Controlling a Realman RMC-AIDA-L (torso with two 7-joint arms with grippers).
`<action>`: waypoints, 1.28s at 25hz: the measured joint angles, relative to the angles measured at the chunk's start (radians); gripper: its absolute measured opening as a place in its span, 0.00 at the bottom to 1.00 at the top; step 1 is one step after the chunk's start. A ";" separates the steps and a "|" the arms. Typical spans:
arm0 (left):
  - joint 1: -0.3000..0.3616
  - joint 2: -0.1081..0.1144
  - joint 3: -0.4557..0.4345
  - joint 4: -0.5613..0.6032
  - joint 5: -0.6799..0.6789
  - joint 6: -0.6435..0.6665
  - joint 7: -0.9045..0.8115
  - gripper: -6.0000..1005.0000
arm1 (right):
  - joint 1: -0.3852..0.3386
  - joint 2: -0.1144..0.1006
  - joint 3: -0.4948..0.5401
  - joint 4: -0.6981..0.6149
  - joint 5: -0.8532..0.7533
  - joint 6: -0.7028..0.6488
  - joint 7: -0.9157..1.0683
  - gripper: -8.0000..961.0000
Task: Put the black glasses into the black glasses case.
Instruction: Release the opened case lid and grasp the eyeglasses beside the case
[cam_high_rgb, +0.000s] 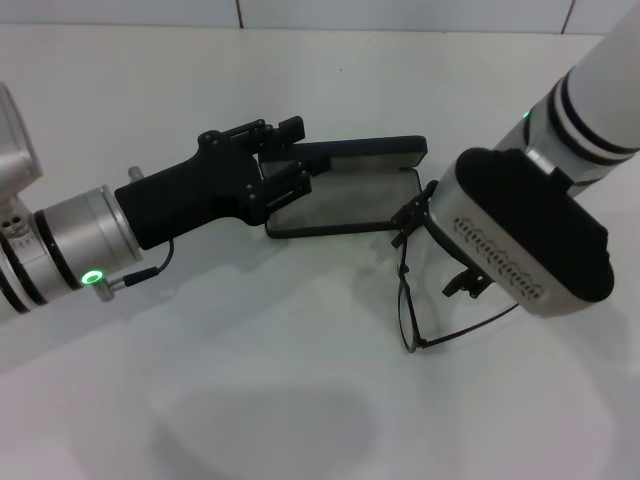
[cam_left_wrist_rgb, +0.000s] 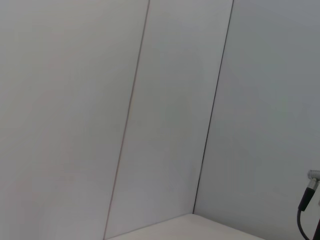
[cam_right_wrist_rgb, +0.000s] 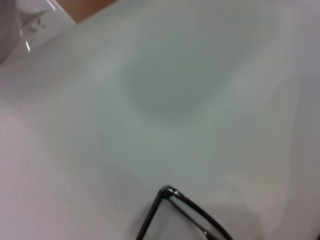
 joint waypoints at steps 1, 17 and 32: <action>0.000 0.000 0.000 -0.005 -0.003 0.001 0.005 0.50 | 0.004 0.000 -0.010 0.003 -0.003 0.006 -0.004 0.76; -0.003 -0.002 -0.001 -0.013 -0.029 0.003 0.031 0.50 | 0.097 0.002 -0.177 0.137 0.002 0.131 -0.107 0.74; 0.004 0.000 -0.002 -0.014 -0.047 0.001 0.032 0.51 | 0.124 0.002 -0.239 0.205 0.064 0.223 -0.148 0.65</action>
